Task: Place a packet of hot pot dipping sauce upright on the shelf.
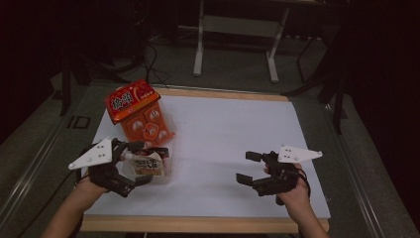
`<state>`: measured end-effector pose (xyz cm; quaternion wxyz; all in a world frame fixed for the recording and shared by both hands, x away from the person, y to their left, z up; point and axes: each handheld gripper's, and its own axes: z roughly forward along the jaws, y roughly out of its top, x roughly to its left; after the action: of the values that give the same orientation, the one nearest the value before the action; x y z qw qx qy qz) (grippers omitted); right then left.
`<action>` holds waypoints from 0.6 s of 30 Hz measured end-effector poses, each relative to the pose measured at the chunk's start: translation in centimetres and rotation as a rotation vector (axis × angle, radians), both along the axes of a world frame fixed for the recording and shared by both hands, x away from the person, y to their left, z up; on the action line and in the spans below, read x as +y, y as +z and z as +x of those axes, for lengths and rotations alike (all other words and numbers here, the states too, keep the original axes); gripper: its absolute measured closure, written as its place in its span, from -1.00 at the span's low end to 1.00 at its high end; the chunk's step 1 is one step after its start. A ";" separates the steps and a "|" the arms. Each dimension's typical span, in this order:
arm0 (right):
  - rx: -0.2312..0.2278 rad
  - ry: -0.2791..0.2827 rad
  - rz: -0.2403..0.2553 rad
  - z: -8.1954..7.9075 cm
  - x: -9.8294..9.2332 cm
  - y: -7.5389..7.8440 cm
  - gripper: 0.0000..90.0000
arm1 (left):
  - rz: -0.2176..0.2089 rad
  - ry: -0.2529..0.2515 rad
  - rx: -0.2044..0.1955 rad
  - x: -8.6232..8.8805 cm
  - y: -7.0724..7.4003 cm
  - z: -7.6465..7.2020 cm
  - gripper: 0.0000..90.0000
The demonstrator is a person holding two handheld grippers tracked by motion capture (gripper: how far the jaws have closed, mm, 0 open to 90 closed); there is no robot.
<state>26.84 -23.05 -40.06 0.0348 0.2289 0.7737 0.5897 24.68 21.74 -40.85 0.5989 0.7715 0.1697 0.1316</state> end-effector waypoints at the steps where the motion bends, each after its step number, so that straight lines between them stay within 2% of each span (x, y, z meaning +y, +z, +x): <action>1: 0.002 0.001 0.001 0.0 0.0 -0.1 -0.65 | -0.004 -0.008 -0.005 -0.5 0.1 -0.3 -0.97; 5: 0.008 -0.003 -0.006 -0.1 -0.1 -0.5 -0.65 | -0.017 -0.027 0.000 -2.1 0.1 -1.1 -0.97; 6: 0.009 -0.003 -0.009 -0.1 -0.2 -0.6 -0.65 | -0.011 -0.036 0.010 -3.0 -0.2 -1.5 -0.97; 9: 0.015 -0.008 -0.015 -0.2 -0.3 -1.0 -0.65 | -0.013 -0.047 0.017 -4.1 -0.6 -1.8 -0.97; 12: 0.020 -0.016 -0.016 -0.3 -0.5 -1.4 -0.65 | -0.040 -0.056 0.029 -4.9 -1.1 -2.0 -0.97; 15: 0.016 -0.024 -0.022 -0.4 -0.6 -1.7 -0.65 | -0.025 -0.066 0.025 -5.5 -1.3 -2.2 -0.97; 16: 0.017 -0.027 -0.027 -0.5 -0.7 -1.8 -0.65 | 0.007 -0.076 0.019 -6.2 -1.6 -2.4 -0.97; 18: 0.016 -0.039 -0.029 -0.6 -0.9 -2.3 -0.65 | 0.009 -0.084 0.023 -6.6 -1.7 -2.5 -0.97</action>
<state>26.25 -23.97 -42.37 0.0433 0.2482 0.7778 0.5758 22.16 15.15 -42.55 0.5986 0.7820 0.1433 0.0983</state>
